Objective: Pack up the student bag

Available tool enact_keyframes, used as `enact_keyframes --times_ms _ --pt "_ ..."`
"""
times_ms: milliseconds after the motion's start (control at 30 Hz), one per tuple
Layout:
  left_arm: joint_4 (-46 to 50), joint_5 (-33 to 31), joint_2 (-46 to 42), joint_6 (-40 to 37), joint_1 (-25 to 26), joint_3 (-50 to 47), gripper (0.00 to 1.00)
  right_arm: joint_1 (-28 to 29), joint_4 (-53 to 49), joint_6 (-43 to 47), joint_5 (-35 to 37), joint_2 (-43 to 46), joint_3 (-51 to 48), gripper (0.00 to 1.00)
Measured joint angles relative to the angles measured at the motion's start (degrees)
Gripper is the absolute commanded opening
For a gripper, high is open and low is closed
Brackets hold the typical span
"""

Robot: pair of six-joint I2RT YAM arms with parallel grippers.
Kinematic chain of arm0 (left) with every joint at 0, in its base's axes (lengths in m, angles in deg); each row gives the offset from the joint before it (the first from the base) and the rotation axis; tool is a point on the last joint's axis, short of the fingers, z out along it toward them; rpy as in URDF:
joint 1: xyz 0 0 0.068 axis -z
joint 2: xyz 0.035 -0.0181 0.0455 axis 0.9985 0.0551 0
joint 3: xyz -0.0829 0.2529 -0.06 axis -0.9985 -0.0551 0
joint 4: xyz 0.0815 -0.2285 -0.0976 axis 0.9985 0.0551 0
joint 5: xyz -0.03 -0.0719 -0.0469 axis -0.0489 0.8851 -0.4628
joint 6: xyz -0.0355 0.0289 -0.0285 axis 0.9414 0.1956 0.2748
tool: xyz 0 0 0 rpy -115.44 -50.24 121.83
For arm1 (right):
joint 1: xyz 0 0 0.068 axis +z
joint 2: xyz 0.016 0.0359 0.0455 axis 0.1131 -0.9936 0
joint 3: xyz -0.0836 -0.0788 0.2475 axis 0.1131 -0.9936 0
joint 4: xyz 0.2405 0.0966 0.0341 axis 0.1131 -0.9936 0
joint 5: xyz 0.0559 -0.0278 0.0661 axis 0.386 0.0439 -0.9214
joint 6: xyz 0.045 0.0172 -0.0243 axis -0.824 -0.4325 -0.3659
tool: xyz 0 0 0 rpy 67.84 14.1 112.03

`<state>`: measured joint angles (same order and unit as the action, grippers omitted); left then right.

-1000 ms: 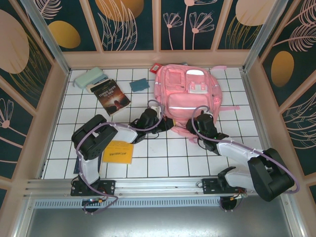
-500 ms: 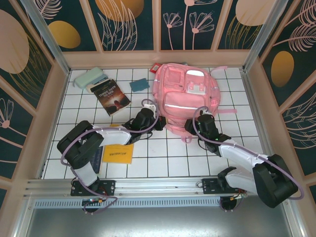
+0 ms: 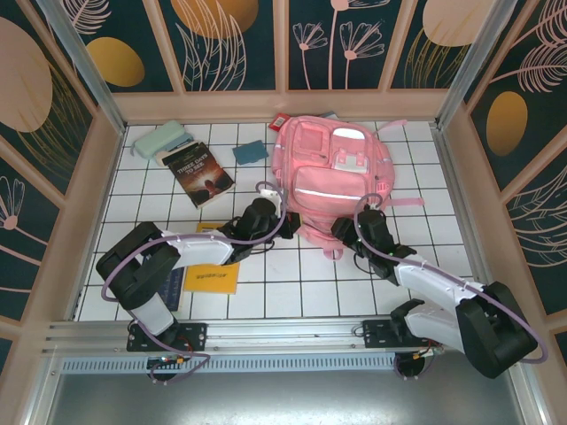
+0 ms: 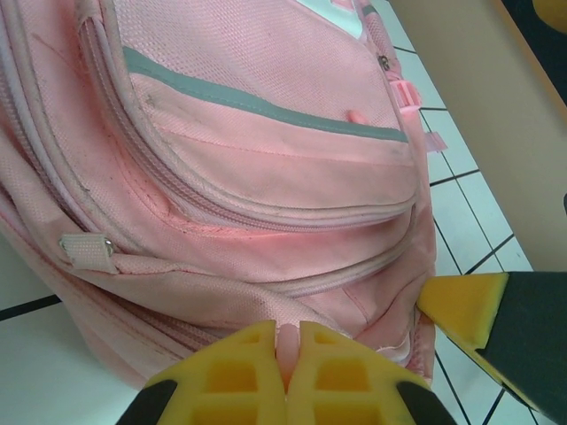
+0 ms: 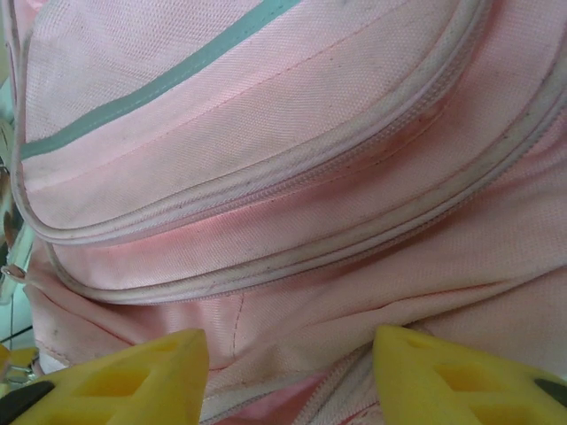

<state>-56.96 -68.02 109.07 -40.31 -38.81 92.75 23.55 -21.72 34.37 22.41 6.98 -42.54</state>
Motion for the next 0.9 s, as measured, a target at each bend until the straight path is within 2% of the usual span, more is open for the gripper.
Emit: enact_keyframes --times_ms 133,300,600,900 --pt "-1.2 0.0 -0.2 0.0 0.4 -1.0 0.0 2.0 -5.3 -2.5 3.3 5.1 0.0 0.54" --pt "-2.8 0.1 -0.2 0.0 1.8 -1.1 0.0 2.3 -5.9 -3.4 2.1 10.7 -0.6 0.51" --pt "-3.3 0.7 -0.2 0.0 2.3 -1.1 0.0 5.1 2.5 -7.4 -4.9 5.1 -0.6 0.5" --pt "-3.3 0.5 -0.1 0.0 2.3 -1.1 0.0 7.3 3.5 -11.6 -4.5 3.1 -0.6 0.56"
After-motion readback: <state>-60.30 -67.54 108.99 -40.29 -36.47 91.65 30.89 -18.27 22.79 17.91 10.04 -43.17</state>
